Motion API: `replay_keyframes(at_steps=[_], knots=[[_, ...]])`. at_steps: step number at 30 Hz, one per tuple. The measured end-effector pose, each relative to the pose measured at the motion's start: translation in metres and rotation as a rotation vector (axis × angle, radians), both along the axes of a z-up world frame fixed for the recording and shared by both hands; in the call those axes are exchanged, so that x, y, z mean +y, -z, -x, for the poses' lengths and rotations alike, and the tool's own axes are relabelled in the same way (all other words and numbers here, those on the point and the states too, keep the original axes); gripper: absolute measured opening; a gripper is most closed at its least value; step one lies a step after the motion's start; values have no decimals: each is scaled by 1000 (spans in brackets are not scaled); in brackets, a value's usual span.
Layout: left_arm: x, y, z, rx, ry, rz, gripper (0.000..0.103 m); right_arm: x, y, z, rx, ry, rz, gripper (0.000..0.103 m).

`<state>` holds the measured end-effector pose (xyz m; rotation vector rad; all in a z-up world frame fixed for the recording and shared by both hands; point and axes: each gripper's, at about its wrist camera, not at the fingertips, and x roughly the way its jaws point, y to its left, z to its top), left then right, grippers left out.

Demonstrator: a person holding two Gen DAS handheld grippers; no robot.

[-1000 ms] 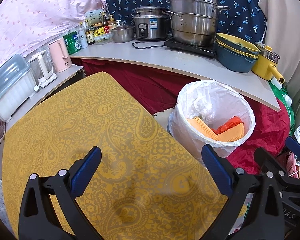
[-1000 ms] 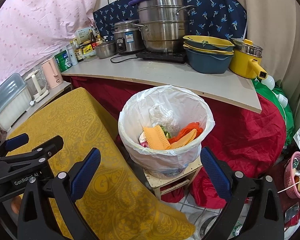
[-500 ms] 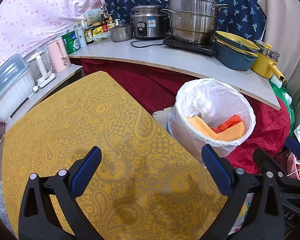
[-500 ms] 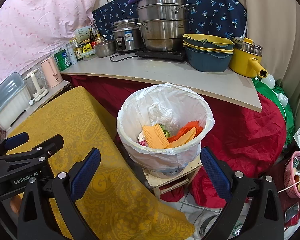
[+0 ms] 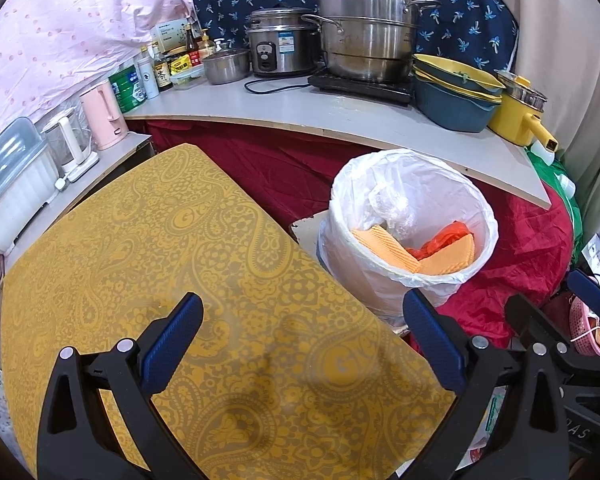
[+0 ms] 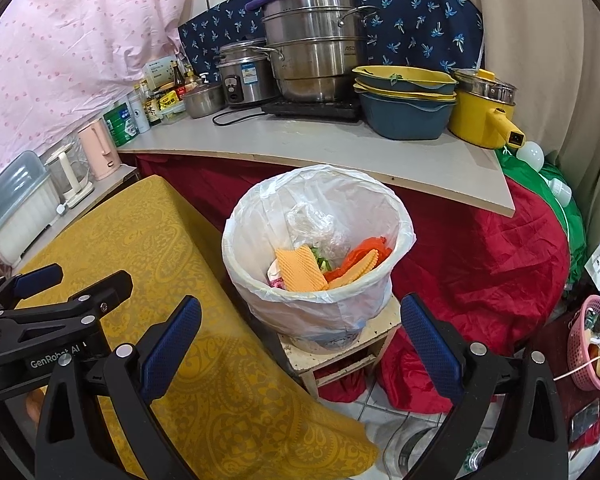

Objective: Collect trash

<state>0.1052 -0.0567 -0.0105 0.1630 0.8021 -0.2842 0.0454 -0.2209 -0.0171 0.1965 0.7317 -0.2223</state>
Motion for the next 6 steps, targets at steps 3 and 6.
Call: replay_keyframes(at_steps=[3, 6], knots=[[-1, 1, 1, 8, 3, 17, 96, -3, 1, 3, 1, 3, -3, 96], [-5, 3, 1, 14, 14, 15, 96, -4, 0, 5, -2, 3, -3, 96]])
